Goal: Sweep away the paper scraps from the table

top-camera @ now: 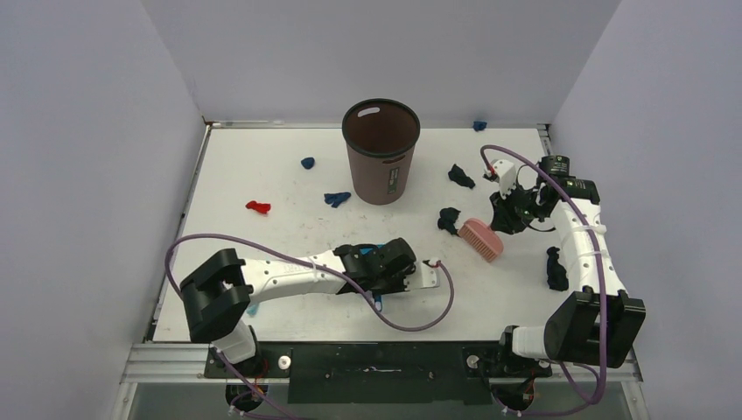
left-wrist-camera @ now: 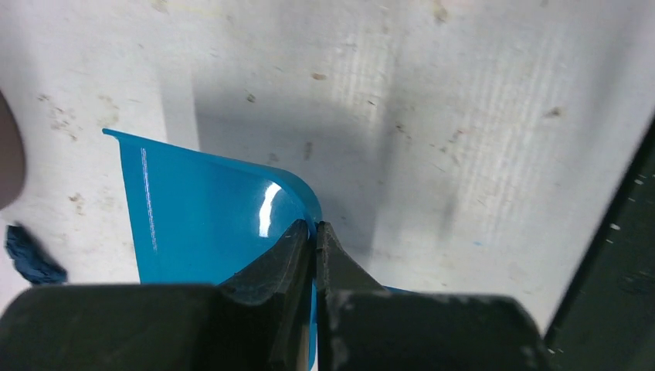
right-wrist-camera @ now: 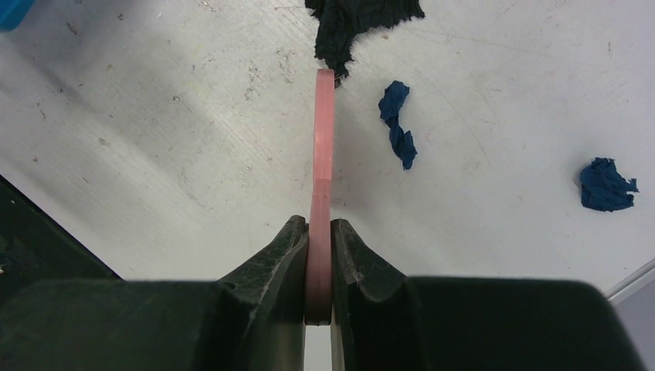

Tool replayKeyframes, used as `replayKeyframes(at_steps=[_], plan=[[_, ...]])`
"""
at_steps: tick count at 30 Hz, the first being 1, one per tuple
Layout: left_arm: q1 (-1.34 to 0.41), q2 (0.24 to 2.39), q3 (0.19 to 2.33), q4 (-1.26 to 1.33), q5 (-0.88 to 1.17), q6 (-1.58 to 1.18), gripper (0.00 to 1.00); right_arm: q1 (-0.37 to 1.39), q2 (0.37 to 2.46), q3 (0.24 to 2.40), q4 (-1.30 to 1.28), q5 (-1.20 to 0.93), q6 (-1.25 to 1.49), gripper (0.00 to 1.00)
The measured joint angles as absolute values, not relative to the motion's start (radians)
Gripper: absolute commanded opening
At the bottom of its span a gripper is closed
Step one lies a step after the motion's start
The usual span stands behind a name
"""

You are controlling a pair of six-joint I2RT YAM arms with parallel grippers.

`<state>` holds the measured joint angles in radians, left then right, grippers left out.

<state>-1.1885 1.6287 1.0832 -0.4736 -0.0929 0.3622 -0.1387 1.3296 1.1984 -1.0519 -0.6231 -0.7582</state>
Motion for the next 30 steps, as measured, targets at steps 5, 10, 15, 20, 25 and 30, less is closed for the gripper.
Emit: replayKeyframes(at_steps=[5, 10, 15, 20, 25, 30], plan=[[-1.156, 1.691, 1.112, -0.398, -0.1, 0.427, 0.0, -0.139, 1.33, 1.198, -1.053, -0.65, -0.759, 0.05], [-1.155, 1.75, 1.124, -0.356, -0.1, 0.432, 0.08, -0.139, 1.33, 1.198, -1.056, -0.663, -0.76, 0.05], [-1.151, 1.774, 1.15, -0.343, -0.095, 0.426, 0.34, -0.139, 1.332, 1.198, -1.061, -0.672, -0.772, 0.05], [-1.159, 1.774, 1.189, -0.347, -0.168, 0.337, 0.47, -0.139, 1.347, 1.198, -1.092, -0.705, -0.786, 0.05], [-1.261, 1.756, 1.264, -0.348, -0.423, 0.072, 0.57, -0.139, 1.353, 1.198, -1.102, -0.722, -0.797, 0.05], [-1.433, 1.68, 1.261, -0.408, -0.639, -0.435, 0.59, -0.139, 1.353, 1.198, -1.1, -0.726, -0.797, 0.05]])
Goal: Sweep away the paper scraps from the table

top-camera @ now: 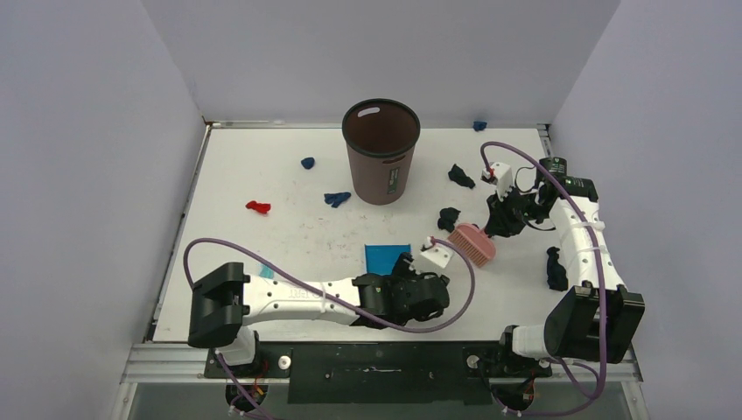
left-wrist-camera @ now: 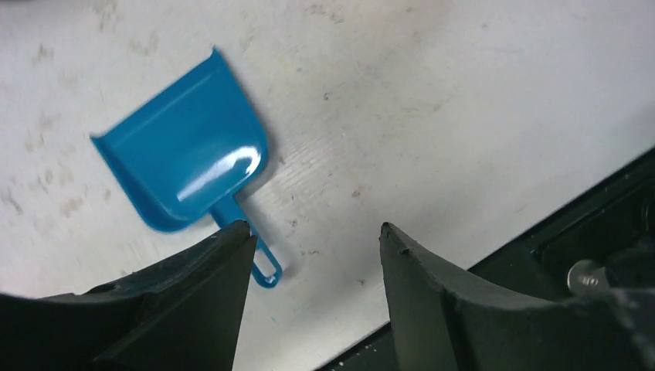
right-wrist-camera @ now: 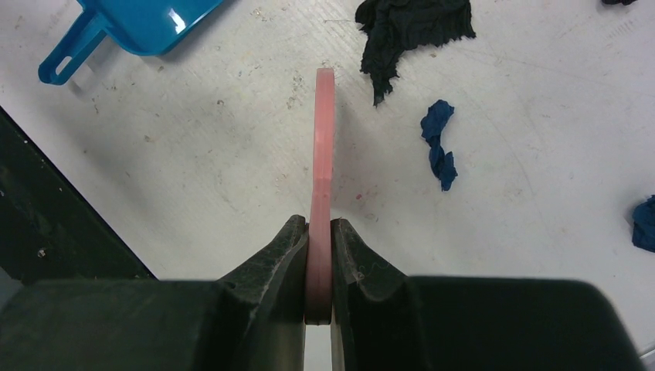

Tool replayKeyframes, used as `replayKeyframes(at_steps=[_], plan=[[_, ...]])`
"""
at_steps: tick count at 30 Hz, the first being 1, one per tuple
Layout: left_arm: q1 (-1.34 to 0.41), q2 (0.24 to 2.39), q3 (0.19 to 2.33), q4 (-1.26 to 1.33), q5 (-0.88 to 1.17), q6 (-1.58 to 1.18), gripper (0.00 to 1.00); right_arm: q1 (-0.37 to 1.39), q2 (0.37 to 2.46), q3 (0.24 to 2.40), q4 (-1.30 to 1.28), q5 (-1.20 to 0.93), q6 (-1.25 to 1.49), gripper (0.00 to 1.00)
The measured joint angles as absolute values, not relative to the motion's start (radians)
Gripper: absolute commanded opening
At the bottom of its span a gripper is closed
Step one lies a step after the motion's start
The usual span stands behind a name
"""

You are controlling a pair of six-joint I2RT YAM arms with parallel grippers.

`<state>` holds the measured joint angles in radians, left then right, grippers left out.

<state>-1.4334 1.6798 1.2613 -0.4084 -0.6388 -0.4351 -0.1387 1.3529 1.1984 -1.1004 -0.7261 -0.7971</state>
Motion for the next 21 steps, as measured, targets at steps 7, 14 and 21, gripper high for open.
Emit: replayKeyframes(at_steps=[7, 14, 21], plan=[[-1.43, 1.655, 1.187, -0.628, -0.764, -0.97, 0.62, -0.139, 1.353, 1.193, -1.093, -0.732, -0.797, 0.05], [-1.417, 1.662, 1.1, -0.639, -0.753, -1.101, 0.62, -0.139, 1.353, 1.188, -1.089, -0.734, -0.797, 0.05], [-1.383, 1.704, 1.063, -0.577, -0.71, -1.131, 0.53, -0.139, 1.353, 1.188, -1.089, -0.741, -0.797, 0.05]])
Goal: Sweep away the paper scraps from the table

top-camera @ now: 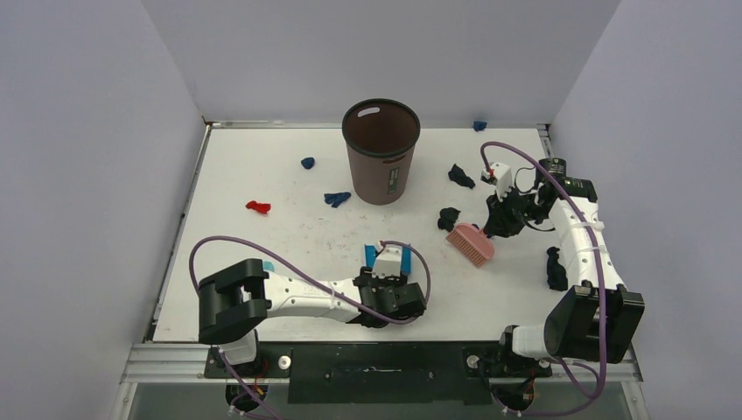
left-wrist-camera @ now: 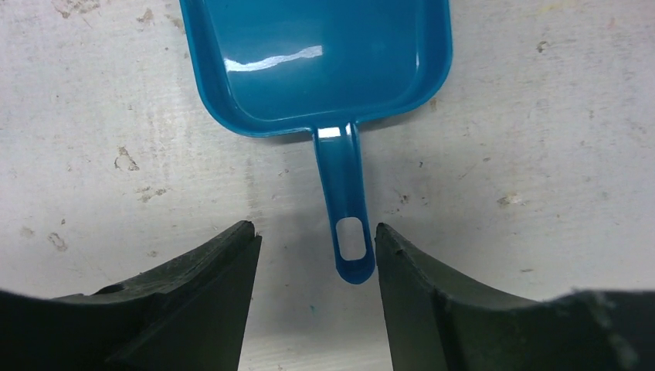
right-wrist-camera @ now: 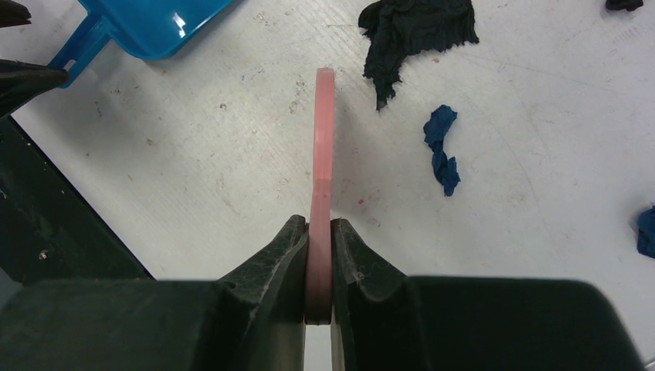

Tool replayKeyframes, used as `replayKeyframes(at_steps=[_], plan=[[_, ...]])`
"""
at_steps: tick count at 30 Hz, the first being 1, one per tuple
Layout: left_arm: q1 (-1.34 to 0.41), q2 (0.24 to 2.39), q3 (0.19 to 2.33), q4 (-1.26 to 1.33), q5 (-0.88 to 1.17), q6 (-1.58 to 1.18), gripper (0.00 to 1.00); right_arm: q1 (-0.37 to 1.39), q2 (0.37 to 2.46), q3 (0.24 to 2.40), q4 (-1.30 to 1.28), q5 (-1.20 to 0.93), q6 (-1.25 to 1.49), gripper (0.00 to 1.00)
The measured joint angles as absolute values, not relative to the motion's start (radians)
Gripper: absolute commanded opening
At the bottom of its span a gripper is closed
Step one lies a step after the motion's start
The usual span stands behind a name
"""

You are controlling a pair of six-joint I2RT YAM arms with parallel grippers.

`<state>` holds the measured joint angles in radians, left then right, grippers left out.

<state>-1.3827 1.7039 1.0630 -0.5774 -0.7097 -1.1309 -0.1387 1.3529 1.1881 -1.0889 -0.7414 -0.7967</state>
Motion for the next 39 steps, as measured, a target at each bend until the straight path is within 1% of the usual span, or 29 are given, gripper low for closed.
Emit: replayKeyframes(at_steps=[5, 15, 20, 26, 29, 32, 38, 39], plan=[[-1.356, 1.704, 1.021, -0.534, -0.678, -1.132, 0.46, -0.139, 1.353, 1.187, -1.088, -0.742, -0.797, 0.05], [-1.325, 1.758, 1.019, -0.459, -0.606, -1.09, 0.35, -0.139, 1.353, 1.185, -1.089, -0.749, -0.796, 0.05], [-1.325, 1.761, 1.019, -0.453, -0.592, -1.075, 0.25, -0.139, 1.353, 1.193, -1.126, -0.76, -0.805, 0.05], [-1.323, 1.76, 1.023, -0.45, -0.59, -0.995, 0.14, -0.139, 1.372, 1.3, -1.237, -0.751, -0.823, 0.05], [-1.313, 1.76, 1.049, -0.466, -0.572, -0.919, 0.13, -0.139, 1.372, 1.358, -1.255, -0.699, -0.806, 0.05], [-1.306, 1.757, 1.101, -0.485, -0.558, -0.828, 0.11, -0.14, 1.362, 1.411, -1.241, -0.596, -0.764, 0.05], [-1.301, 1.738, 1.211, -0.531, -0.484, -0.628, 0.0, -0.189, 1.319, 1.423, -1.144, -0.294, -0.694, 0.05], [-1.301, 1.738, 1.227, -0.539, -0.461, -0.593, 0.0, -0.214, 1.319, 1.422, -1.127, -0.255, -0.694, 0.05]])
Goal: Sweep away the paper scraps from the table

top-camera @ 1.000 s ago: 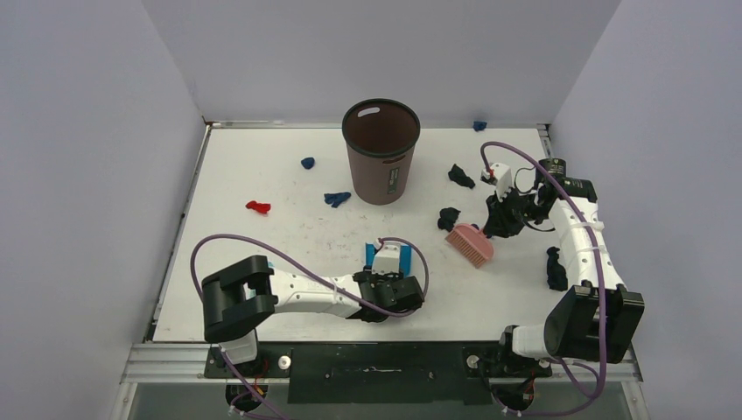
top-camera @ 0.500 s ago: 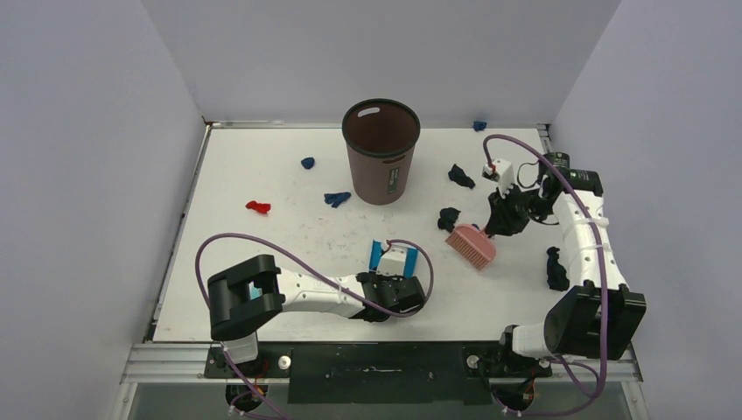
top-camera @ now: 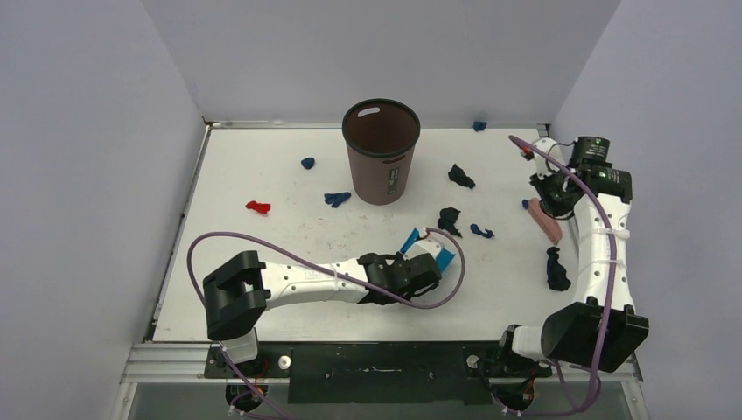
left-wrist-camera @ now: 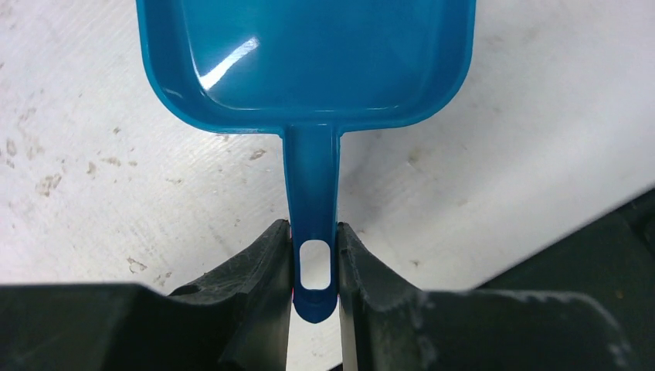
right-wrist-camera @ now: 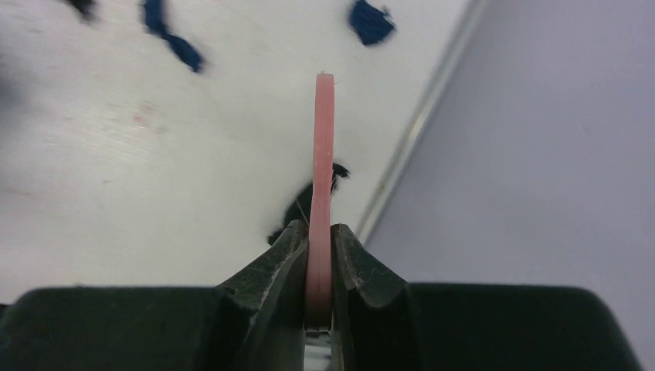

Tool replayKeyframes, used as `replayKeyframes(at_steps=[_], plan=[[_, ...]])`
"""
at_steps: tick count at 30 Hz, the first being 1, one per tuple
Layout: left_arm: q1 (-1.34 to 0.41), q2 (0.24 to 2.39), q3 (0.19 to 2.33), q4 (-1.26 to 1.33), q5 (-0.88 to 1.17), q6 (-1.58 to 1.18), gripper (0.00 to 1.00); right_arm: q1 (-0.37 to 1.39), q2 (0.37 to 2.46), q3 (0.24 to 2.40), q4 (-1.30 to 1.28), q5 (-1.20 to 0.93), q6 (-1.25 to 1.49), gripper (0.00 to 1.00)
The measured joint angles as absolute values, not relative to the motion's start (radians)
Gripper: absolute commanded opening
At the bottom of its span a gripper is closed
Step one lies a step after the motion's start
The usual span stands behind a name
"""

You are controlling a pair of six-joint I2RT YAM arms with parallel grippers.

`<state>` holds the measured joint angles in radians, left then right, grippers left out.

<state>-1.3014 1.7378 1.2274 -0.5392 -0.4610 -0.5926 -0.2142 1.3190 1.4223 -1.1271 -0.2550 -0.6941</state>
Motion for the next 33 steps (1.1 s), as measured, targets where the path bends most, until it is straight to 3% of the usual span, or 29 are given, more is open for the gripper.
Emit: replayKeyframes(at_steps=[10, 22, 33], plan=[[-1.3, 1.802, 1.44, -0.671, -0.261, -0.294, 0.0, -0.49, 1.377, 1.335, -0.958, -0.027, -0.725, 0.05], [-1.237, 1.929, 1.491, -0.814, -0.103, -0.094, 0.0, -0.465, 1.509, 1.261, -0.968, -0.09, -0.689, 0.05], [-1.238, 1.988, 1.546, -0.829, -0.038, -0.072, 0.0, -0.252, 1.509, 1.318, -1.149, -0.307, -0.615, 0.05]])
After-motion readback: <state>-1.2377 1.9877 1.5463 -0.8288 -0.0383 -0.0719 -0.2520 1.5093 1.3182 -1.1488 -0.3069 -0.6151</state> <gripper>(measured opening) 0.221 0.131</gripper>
